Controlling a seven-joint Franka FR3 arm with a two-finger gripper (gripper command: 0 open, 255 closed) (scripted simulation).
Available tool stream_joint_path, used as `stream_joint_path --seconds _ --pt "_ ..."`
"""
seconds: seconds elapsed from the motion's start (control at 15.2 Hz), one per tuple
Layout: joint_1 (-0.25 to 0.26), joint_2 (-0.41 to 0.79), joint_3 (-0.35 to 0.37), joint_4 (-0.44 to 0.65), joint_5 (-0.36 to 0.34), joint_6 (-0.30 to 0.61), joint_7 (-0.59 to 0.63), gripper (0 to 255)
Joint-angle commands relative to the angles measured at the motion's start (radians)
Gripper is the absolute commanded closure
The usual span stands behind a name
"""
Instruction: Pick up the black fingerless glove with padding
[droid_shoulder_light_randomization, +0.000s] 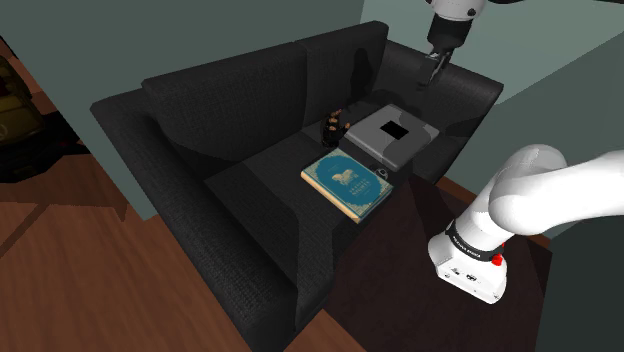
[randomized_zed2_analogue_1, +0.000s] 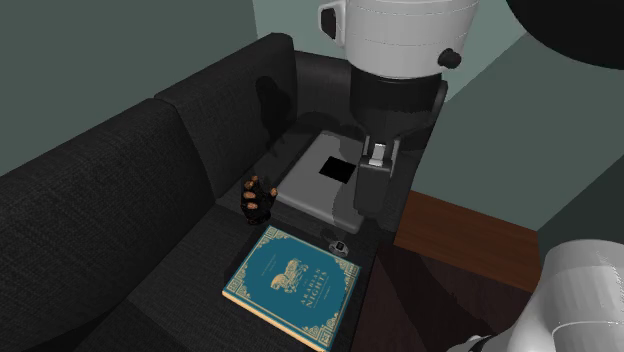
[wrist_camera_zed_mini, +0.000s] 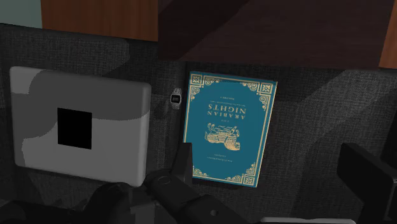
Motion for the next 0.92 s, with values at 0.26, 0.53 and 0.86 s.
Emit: stream_joint_path --seconds 0.26,0.53,0.86 --pt "-0.011 0.115 -0.019 -0.018 -0.004 0.138 0.024 0" --pt "-0.021 0.247 -0.039 -0.013 -0.005 0.268 0.045 0" --pt "-0.030 0.428 -0.064 0.025 0.002 0.416 0.066 0"
